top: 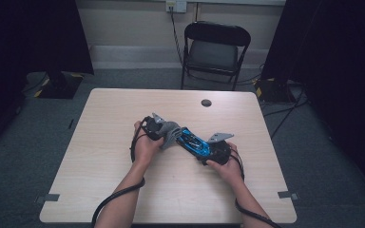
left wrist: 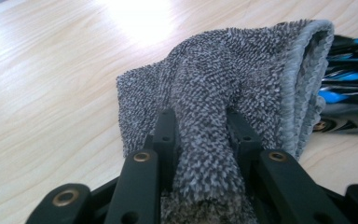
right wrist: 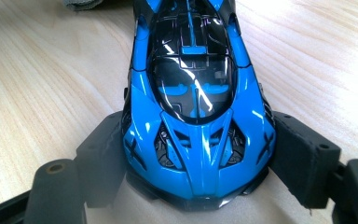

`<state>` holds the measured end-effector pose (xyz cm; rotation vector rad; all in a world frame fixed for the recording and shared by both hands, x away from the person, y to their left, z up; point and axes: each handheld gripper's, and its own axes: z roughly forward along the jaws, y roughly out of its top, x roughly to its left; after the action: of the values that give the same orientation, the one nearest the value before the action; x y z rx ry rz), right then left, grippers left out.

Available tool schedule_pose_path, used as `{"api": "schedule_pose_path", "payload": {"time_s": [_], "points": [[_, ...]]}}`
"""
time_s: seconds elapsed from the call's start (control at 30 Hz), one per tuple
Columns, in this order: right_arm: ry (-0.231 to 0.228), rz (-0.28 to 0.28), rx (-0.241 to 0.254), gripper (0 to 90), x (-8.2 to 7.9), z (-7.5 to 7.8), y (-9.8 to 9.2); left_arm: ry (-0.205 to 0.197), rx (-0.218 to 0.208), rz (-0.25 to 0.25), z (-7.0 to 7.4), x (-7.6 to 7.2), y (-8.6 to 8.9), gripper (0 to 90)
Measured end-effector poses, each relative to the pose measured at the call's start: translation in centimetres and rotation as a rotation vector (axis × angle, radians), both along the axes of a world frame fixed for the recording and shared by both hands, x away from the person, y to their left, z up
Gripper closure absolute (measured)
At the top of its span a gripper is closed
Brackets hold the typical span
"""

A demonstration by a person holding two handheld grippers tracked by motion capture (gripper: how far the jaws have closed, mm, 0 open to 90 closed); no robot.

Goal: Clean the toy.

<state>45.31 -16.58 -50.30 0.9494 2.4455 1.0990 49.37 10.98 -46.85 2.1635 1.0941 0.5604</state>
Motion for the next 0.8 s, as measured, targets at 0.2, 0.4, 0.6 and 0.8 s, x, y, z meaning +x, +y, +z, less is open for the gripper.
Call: {"api": "schedule_pose_path", "payload": {"time_s": [0.2,0.4,0.6,0.8], "points": [[0.0,0.0,0.0,25.3,0.0,0.0,0.0,0.007,0.006,0.022,-0.2,-0.2,1.4,69.9],[0.0,0.0,0.0,25.2,0.0,0.0,0.0,0.006,-0.003,0.036,-0.1,-0.8,2.7,69.9],[0.0,0.0,-0.001,25.2,0.0,0.0,0.0,-0.007,-0.014,0.035,-0.1,-1.8,3.9,69.9],[0.002,0.0,-0.001,24.9,0.0,0.0,0.0,-0.01,-0.039,0.018,0.2,-3.0,4.6,69.9]]}}
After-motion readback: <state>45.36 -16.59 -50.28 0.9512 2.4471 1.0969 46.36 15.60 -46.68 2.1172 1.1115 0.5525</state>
